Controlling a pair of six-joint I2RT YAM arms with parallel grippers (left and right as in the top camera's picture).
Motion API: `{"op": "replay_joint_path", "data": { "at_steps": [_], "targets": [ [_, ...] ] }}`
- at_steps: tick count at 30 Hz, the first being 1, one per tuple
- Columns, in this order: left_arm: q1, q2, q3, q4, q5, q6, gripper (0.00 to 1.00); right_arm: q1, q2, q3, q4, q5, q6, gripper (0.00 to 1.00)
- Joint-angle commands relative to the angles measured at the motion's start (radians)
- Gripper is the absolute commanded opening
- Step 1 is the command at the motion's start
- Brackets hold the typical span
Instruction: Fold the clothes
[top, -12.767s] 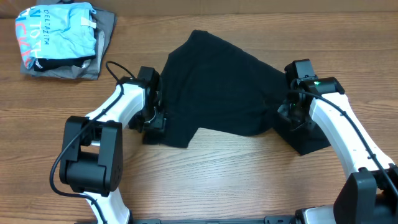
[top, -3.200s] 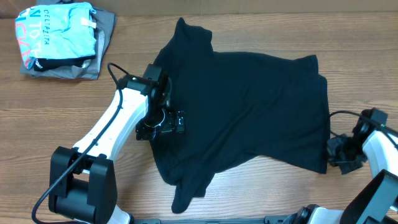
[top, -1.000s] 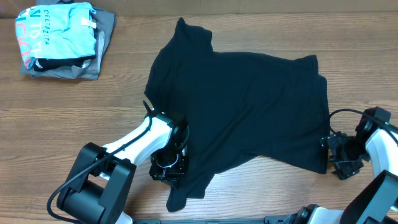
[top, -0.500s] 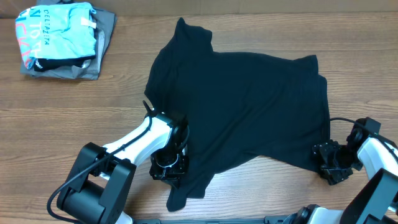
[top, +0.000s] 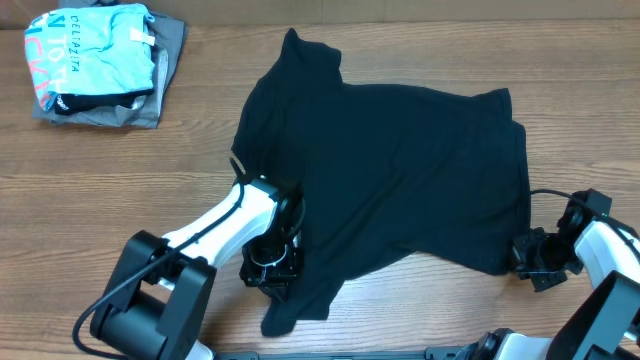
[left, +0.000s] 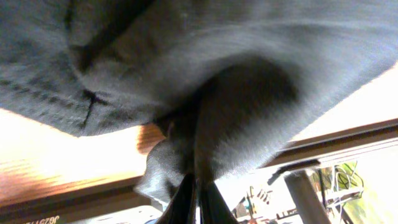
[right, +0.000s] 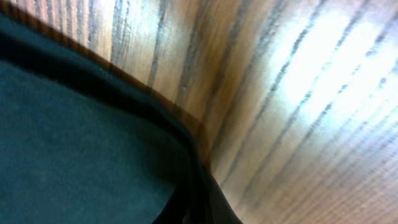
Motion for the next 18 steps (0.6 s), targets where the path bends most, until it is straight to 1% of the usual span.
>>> {"op": "replay_joint_path", "data": {
  "at_steps": [1, 6, 11, 18],
  "targets": [
    [-0.002, -0.069, 0.068, -0.027, -0.016, 0.007, 0.04, -0.002, -0.019, 0.097, -0.031, 0.074, 0.011, 0.04],
    [-0.002, -0.131, 0.081, -0.041, -0.014, -0.001, 0.04, -0.002, -0.046, 0.214, -0.082, 0.121, 0.01, 0.04],
    [-0.002, -0.139, 0.081, -0.045, -0.016, 0.001, 0.04, -0.002, -0.048, 0.301, -0.095, 0.12, 0.011, 0.04],
    [0.0, -0.139, 0.117, 0.059, -0.09, 0.0, 0.04, -0.002, -0.048, 0.377, -0.059, 0.096, 0.01, 0.04]
  ]
}}
